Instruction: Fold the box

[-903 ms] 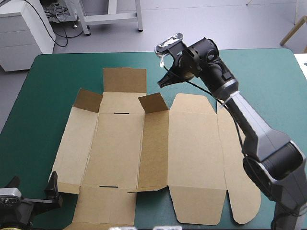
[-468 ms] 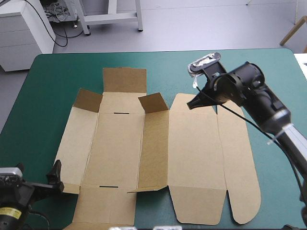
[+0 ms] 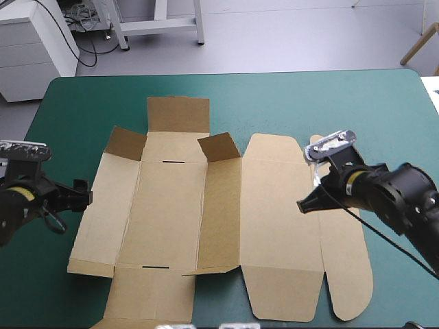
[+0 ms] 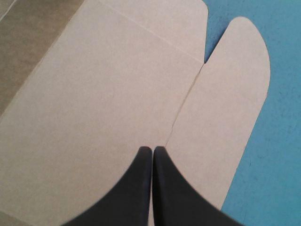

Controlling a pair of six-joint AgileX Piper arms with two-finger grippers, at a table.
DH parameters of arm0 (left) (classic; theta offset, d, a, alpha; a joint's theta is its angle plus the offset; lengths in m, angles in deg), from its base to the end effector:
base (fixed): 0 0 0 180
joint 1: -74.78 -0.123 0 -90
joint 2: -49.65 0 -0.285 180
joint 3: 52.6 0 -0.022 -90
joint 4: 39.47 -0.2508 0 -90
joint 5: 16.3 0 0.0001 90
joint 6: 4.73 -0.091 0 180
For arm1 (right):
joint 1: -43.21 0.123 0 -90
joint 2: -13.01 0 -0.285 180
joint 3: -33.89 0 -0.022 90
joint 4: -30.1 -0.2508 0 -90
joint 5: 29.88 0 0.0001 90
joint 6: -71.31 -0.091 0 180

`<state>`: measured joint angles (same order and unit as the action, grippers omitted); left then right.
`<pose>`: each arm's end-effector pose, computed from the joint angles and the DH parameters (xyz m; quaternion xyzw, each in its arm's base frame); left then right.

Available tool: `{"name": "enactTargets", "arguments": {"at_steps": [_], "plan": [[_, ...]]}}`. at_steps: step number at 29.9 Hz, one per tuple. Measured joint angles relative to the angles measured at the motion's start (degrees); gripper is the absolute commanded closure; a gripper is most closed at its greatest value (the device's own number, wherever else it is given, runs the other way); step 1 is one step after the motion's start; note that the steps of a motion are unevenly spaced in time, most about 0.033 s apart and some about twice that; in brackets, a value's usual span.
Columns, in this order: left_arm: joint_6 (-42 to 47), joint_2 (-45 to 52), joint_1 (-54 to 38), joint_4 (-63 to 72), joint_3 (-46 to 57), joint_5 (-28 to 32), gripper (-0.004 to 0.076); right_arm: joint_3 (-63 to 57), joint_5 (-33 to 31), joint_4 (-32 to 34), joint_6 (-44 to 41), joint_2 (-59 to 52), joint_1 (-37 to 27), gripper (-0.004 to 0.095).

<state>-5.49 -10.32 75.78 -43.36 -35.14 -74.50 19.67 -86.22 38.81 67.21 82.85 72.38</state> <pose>0.1610 0.0024 0.3809 0.0199 0.9252 0.0327 0.3775 0.1862 0.0908 0.3691 -0.2214 0.9119 0.0261 0.3447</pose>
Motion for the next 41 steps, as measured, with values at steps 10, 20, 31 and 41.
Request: {"name": "enactTargets", "arguments": {"at_steps": [10, 20, 31, 41], "plan": [[-8.95, -17.6, -8.0, 7.39, -6.32, -7.36, 0.0031, -12.06, 1.54, -0.89, -0.76, -13.17, 0.0, 0.0922], [-23.48, -28.62, -30.96, 29.95, -6.43, -11.41, 0.0031, -16.45, 1.56, -2.39, -1.63, -22.97, 0.0, 0.0922], [-28.35, -34.04, -31.4, 34.24, -3.97, -11.4, 0.0031, -21.25, 1.49, -2.58, -1.63, -32.04, 0.0, 0.0922], [-32.03, -34.56, -26.02, 36.52, 4.45, -11.03, 0.0031, -21.84, 2.47, -2.36, -1.63, -33.97, 0.0, 0.0922]]}}
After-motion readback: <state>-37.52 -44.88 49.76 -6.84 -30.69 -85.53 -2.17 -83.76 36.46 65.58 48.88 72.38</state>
